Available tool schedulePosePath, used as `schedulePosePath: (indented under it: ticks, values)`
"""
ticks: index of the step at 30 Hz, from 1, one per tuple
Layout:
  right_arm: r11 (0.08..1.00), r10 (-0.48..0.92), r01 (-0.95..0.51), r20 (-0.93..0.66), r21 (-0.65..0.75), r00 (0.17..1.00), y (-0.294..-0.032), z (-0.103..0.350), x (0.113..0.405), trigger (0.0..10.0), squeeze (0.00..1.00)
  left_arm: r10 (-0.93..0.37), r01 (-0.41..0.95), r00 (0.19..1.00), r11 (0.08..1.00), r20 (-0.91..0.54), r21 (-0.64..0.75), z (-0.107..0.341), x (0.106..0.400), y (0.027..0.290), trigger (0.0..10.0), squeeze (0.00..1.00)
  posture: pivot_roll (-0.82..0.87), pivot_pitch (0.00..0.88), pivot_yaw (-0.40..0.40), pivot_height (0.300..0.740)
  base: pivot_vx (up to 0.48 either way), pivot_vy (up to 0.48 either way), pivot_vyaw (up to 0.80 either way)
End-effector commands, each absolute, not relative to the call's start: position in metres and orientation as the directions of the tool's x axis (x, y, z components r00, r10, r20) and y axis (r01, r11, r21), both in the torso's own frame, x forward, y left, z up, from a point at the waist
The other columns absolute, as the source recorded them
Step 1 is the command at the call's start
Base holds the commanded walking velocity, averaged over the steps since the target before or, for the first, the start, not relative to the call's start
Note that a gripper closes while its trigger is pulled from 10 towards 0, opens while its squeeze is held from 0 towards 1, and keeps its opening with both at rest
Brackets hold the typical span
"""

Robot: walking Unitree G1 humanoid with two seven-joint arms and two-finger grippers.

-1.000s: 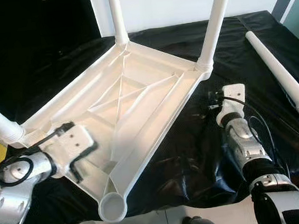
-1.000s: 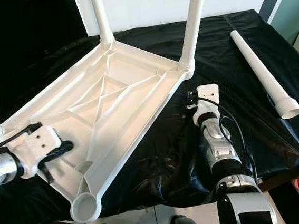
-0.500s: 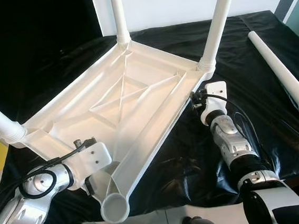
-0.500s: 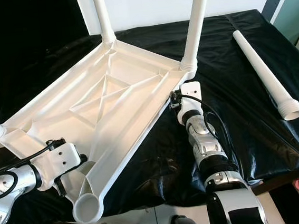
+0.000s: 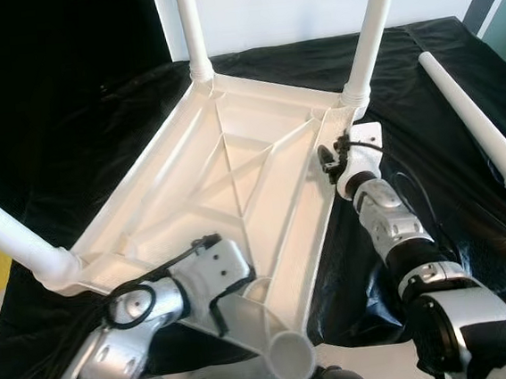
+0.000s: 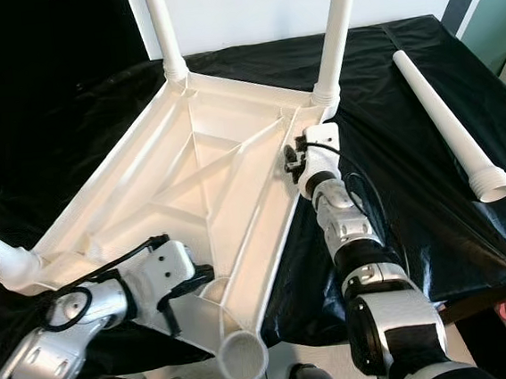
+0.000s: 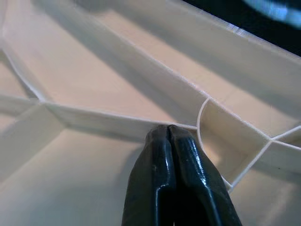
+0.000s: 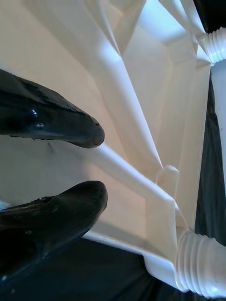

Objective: Building children table

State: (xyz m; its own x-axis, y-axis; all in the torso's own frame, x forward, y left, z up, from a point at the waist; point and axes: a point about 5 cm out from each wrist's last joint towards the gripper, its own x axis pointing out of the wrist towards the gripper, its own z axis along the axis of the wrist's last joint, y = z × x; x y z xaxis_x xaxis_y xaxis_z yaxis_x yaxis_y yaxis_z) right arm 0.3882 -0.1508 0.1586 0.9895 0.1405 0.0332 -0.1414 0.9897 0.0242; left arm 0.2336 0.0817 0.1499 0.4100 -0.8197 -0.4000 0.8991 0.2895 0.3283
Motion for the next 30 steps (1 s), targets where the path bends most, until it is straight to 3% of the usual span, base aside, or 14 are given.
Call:
schedulePosePath:
  ticks: [1,5,8,17,18,20,23,30]
  values:
    - [0.988,0.15,-0.15,-0.01,0.036,0.989,-0.146,0.148,0.387,10.0,0.0,-0.844,0.901,0.39,0.268,-0.368,0.341,0.156,0.232,0.073,10.0,0.0,-0.02,0.148,0.034,0.74,0.0,0.0,0.0]
    - [0.993,0.12,-0.12,0.028,0.019,0.992,-0.153,0.155,0.389,10.0,0.0,-0.821,0.861,0.462,0.324,-0.336,0.391,0.162,0.243,0.078,10.0,0.0,-0.01,0.147,0.03,0.74,0.0,0.0,0.0]
    - [0.998,0.067,-0.066,0.09,-0.011,0.994,-0.166,0.163,0.387,10.0,0.0,-0.811,0.802,0.537,0.404,-0.234,0.441,0.183,0.255,0.091,10.0,0.0,-0.01,0.147,0.03,0.74,0.0,0.0,0.0]
    - [0.999,0.026,-0.019,0.144,-0.045,0.989,-0.188,0.167,0.377,10.0,0.0,-0.852,0.837,0.483,0.381,-0.203,0.393,0.191,0.242,0.1,10.0,0.0,-0.02,0.145,0.031,0.74,0.0,0.0,0.0]
    - [0.998,0.017,-0.008,0.148,-0.06,0.989,-0.195,0.165,0.373,10.0,0.0,-0.868,0.863,0.449,0.36,-0.213,0.353,0.188,0.236,0.101,10.0,1.0,-0.02,0.146,0.032,0.74,0.0,0.0,0.0]
    - [0.998,0.017,-0.008,0.148,-0.06,0.989,-0.195,0.165,0.373,10.0,0.0,-0.868,0.863,0.449,0.36,-0.213,0.353,0.188,0.236,0.101,10.0,1.0,-0.02,0.146,0.032,0.74,0.0,0.0,0.0]
    - [0.994,-0.03,0.044,0.132,-0.105,0.991,-0.222,0.156,0.358,10.0,0.0,-0.92,0.922,0.341,0.287,-0.195,0.259,0.185,0.212,0.11,10.0,1.0,-0.02,0.141,0.035,0.74,0.0,0.0,0.0]
    - [0.99,-0.049,0.065,0.128,-0.128,0.991,-0.233,0.154,0.352,10.0,0.0,-0.911,0.938,0.299,0.226,-0.283,0.263,0.174,0.197,0.127,10.0,1.0,-0.02,0.136,0.031,0.74,0.0,0.0,0.0]
